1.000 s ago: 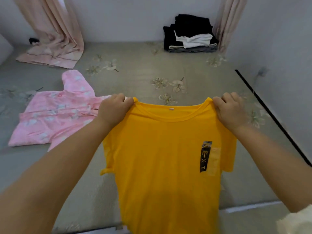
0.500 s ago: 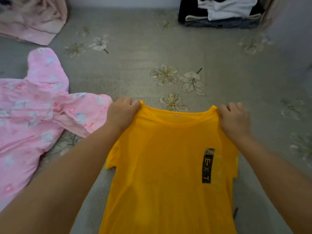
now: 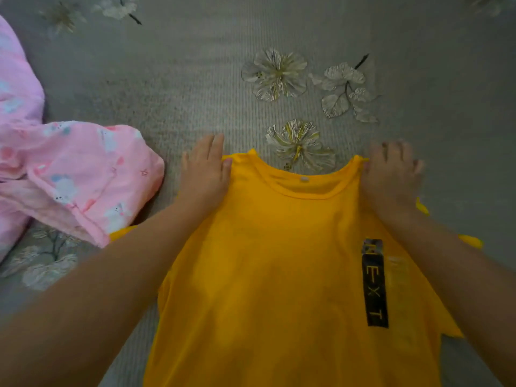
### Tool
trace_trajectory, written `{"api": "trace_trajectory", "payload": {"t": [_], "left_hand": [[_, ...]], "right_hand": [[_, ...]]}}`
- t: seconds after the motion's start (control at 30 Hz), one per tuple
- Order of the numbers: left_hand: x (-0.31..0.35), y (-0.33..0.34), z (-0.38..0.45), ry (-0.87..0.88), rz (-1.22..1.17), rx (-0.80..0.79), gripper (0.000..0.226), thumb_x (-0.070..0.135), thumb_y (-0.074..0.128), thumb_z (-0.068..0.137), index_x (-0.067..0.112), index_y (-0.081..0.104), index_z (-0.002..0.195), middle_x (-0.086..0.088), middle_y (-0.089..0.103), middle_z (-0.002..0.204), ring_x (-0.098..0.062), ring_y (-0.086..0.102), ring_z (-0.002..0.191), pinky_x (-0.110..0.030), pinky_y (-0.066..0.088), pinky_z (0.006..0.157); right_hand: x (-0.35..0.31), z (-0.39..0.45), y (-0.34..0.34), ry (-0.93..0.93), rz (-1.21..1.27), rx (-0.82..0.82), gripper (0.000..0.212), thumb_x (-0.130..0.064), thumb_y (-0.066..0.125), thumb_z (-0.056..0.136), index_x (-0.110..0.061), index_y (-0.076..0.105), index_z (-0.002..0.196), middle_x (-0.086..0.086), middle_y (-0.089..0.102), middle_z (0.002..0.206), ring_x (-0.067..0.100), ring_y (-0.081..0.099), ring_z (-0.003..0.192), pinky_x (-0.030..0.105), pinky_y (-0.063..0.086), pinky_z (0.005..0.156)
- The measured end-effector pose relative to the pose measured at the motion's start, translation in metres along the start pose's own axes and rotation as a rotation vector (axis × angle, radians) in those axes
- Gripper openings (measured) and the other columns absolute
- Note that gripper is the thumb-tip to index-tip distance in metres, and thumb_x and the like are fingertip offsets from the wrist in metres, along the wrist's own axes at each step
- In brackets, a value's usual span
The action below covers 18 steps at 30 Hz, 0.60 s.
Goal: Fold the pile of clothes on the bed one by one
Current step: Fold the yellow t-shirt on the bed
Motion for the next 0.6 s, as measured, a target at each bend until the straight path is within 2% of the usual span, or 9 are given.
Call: {"api": "trace_trajectory", "payload": {"t": [0.07, 0.13, 0.23, 0.27, 0.33, 0.4, 0.47, 0.5, 0.6], "left_hand": [[-0.015, -0.004, -0.024, -0.006, -0.060, 0.018, 0.048, 0.022, 0.036, 0.096, -0.002, 0.032, 0.137, -0.022, 0.036, 0.141, -0.032, 0.033, 0.131, -0.040, 0.019, 0.106], [-0.037, -0.009, -0.055, -0.066, -0.072, 0.032, 0.053, 0.025, 0.033, 0.087, -0.006, 0.041, 0.130, -0.028, 0.048, 0.127, -0.037, 0.045, 0.117, -0.042, 0.029, 0.098], [-0.080, -0.008, -0.101, -0.295, -0.005, -0.011, 0.054, 0.027, 0.034, 0.090, -0.005, 0.037, 0.133, -0.027, 0.046, 0.130, -0.038, 0.043, 0.120, -0.044, 0.031, 0.099], [-0.094, -0.006, -0.112, -0.374, 0.023, -0.037, 0.052, 0.026, 0.039, 0.093, -0.003, 0.034, 0.136, -0.027, 0.043, 0.133, -0.038, 0.040, 0.122, -0.045, 0.030, 0.100], [-0.117, -0.005, -0.125, -0.475, 0.078, -0.068, 0.049, 0.023, 0.048, 0.091, 0.001, 0.039, 0.133, -0.025, 0.045, 0.132, -0.038, 0.041, 0.121, -0.046, 0.032, 0.097], [-0.130, -0.010, -0.127, -0.473, 0.003, -0.015, 0.031, 0.019, 0.052, 0.089, 0.000, 0.054, 0.114, -0.025, 0.058, 0.114, -0.038, 0.052, 0.107, -0.043, 0.039, 0.085], [-0.136, -0.017, -0.127, -0.435, -0.161, 0.064, 0.017, 0.009, 0.050, 0.089, -0.003, 0.060, 0.096, -0.026, 0.063, 0.096, -0.038, 0.057, 0.091, -0.039, 0.039, 0.072], [-0.139, -0.022, -0.127, -0.436, -0.210, 0.108, 0.016, 0.006, 0.048, 0.090, -0.005, 0.059, 0.094, -0.028, 0.062, 0.093, -0.039, 0.057, 0.089, -0.038, 0.036, 0.069], [-0.156, -0.038, -0.137, -0.540, -0.344, 0.266, 0.021, 0.003, 0.041, 0.093, -0.011, 0.053, 0.104, -0.031, 0.058, 0.101, -0.040, 0.054, 0.093, -0.033, 0.025, 0.064]], "right_hand": [[-0.027, -0.022, 0.007, -0.091, 0.087, -0.036, 0.036, -0.014, 0.044, 0.093, -0.001, 0.048, 0.126, 0.022, 0.043, 0.136, 0.034, 0.029, 0.133, 0.047, 0.025, 0.097], [-0.066, -0.053, 0.005, -0.227, 0.197, -0.047, 0.038, -0.015, 0.047, 0.087, 0.003, 0.055, 0.120, 0.025, 0.051, 0.129, 0.042, 0.039, 0.127, 0.055, 0.031, 0.097], [-0.134, -0.094, 0.003, -0.469, 0.245, -0.043, 0.040, -0.022, 0.043, 0.084, 0.000, 0.063, 0.111, 0.024, 0.059, 0.120, 0.045, 0.050, 0.116, 0.062, 0.036, 0.092], [-0.155, -0.102, 0.009, -0.525, 0.242, -0.102, 0.040, -0.024, 0.045, 0.086, -0.003, 0.062, 0.116, 0.023, 0.056, 0.125, 0.044, 0.047, 0.120, 0.061, 0.032, 0.096], [-0.187, -0.109, 0.029, -0.559, 0.237, -0.261, 0.044, -0.028, 0.044, 0.093, -0.013, 0.044, 0.135, 0.015, 0.033, 0.146, 0.035, 0.022, 0.138, 0.051, 0.010, 0.111], [-0.207, -0.101, 0.045, -0.567, 0.176, -0.309, 0.051, -0.036, 0.034, 0.097, -0.021, 0.023, 0.145, 0.007, 0.009, 0.155, 0.025, -0.001, 0.143, 0.040, -0.009, 0.111], [-0.226, -0.088, 0.053, -0.593, 0.114, -0.300, 0.054, -0.040, 0.030, 0.097, -0.024, 0.016, 0.146, 0.004, 0.002, 0.156, 0.022, -0.006, 0.143, 0.039, -0.012, 0.110], [-0.234, -0.081, 0.057, -0.600, 0.096, -0.307, 0.055, -0.041, 0.029, 0.097, -0.024, 0.015, 0.146, 0.004, 0.002, 0.156, 0.022, -0.006, 0.143, 0.039, -0.011, 0.110], [-0.246, -0.070, 0.071, -0.612, 0.007, -0.376, 0.056, -0.046, 0.026, 0.096, -0.026, 0.011, 0.147, 0.003, -0.003, 0.156, 0.022, -0.008, 0.142, 0.042, -0.009, 0.111]]}}
Point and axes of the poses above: each hand's wrist, its own z-axis towards the middle knuckle, its own y-axis out of the palm, x = y × z, the point moved 7 cm from there along z, towards the middle knuckle
